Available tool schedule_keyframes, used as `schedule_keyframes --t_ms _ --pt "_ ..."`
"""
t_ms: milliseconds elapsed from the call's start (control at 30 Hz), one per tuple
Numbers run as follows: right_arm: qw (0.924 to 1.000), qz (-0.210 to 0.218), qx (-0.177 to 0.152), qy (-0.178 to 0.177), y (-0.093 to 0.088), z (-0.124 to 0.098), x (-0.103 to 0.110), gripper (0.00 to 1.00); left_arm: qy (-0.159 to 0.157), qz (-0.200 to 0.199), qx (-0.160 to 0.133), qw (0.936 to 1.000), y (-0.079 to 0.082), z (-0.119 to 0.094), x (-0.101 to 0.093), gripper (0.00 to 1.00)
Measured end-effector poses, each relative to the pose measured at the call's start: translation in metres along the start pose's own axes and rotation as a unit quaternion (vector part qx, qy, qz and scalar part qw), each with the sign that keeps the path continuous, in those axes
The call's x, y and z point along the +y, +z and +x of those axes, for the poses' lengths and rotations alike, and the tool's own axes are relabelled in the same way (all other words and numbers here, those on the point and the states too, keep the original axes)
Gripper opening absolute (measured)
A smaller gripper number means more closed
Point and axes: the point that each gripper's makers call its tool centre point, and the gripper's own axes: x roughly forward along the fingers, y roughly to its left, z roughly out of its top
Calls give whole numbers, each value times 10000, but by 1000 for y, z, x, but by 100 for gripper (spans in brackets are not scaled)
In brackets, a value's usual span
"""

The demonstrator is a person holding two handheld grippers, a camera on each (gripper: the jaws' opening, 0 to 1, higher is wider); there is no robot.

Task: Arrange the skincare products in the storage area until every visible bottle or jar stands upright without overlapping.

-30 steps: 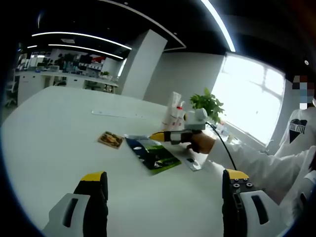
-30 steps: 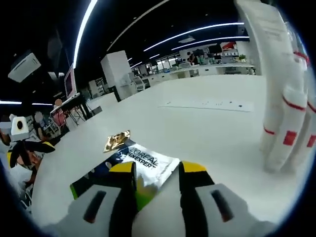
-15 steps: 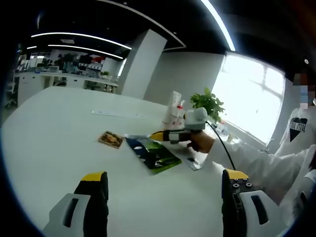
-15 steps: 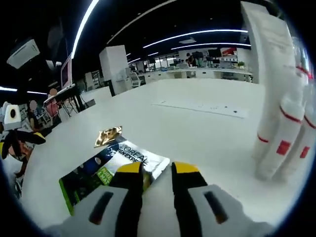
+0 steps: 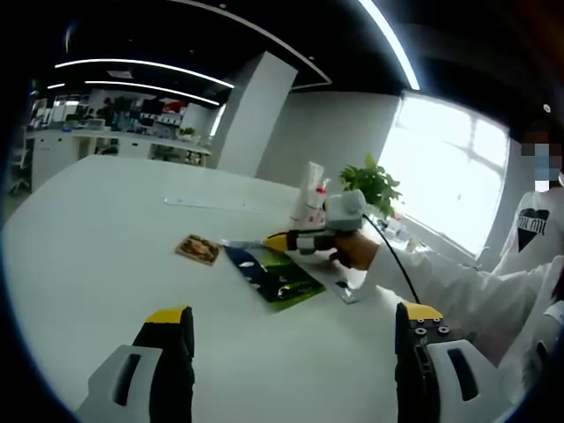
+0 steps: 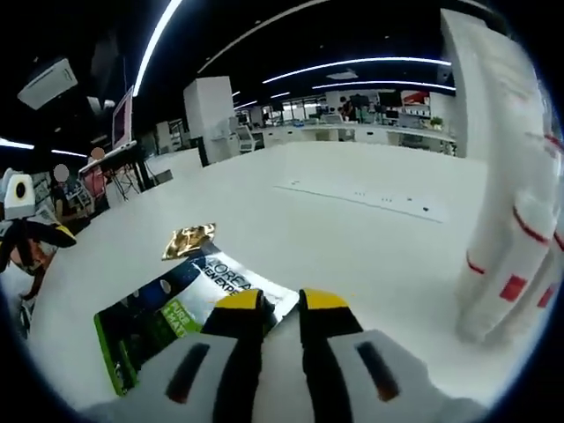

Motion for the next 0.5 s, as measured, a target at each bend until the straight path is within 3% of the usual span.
schedule_keyframes --t_ms 500 --pt "9986 -409 36 -322 2 2 -7 0 15 10 3 10000 -1 0 2 96"
